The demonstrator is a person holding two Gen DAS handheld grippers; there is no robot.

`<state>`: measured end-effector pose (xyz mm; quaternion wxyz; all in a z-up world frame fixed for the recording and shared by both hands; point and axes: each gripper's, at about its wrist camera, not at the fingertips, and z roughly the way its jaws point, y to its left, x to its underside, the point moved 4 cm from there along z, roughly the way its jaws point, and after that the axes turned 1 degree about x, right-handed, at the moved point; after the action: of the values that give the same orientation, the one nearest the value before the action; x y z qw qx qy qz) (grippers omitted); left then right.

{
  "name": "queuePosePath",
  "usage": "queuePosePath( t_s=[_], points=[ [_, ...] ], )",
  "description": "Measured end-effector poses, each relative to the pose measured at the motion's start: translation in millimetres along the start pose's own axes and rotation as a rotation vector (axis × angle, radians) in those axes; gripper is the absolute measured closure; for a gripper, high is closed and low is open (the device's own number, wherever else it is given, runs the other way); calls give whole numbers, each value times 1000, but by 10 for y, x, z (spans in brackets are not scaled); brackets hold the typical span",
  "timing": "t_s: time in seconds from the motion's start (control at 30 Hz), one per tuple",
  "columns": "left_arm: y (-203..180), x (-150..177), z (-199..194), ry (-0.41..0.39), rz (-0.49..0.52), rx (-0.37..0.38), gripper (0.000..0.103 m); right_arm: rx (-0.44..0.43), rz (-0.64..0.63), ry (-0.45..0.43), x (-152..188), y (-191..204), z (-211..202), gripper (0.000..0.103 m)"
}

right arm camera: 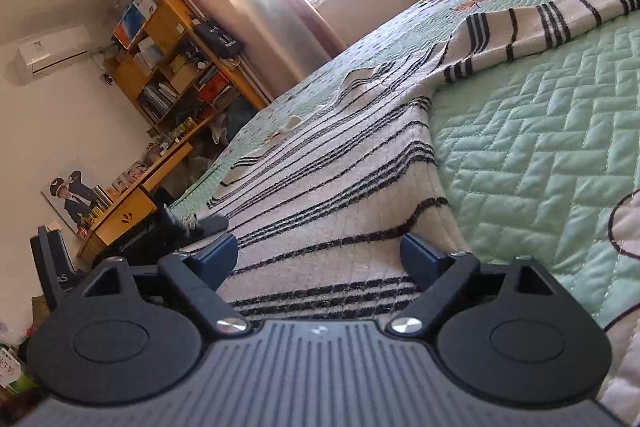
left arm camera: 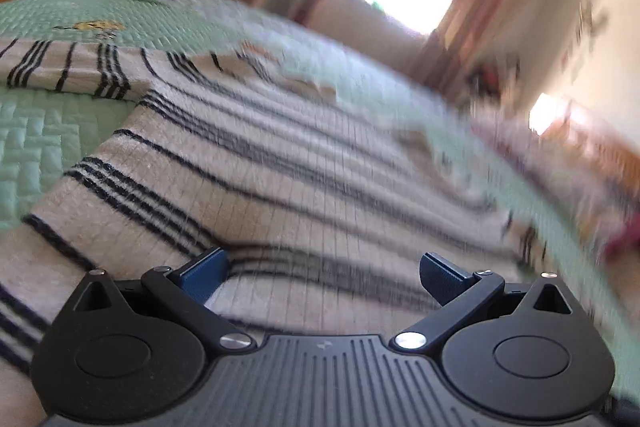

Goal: Fold clothes

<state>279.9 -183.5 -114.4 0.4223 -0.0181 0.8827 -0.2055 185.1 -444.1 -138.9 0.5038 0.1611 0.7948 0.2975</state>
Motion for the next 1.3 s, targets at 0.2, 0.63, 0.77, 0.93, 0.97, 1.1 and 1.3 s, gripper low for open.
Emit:
queuePosePath(
  t_s=[0.2,0.63,0.77,0.93,0.97,1.1,1.3],
  points=[
    [-48,262,-864,17,38,87,1,-21,19,-17,81,-32,-253,14],
    [-20,884,-1336,389,100,-44,1,8,2,2,20,26,-209,14],
    [210,854,-1463,394,-94,76,1,62,-42,36,11,110,-204,14],
    [371,875,-1498,375,-188,155,1,215,-140,150,19,457,-205,12],
    [372,871,-1505,373,-198,155,1,214,-144,167,25,564,-247,12],
    [311,744,-1630,312,-202,143,1,26,11,167,103,826,-557,9],
    [225,726,-1777,321,-180,125,1,-43,243,264,437,463,-710,4]
  ],
)
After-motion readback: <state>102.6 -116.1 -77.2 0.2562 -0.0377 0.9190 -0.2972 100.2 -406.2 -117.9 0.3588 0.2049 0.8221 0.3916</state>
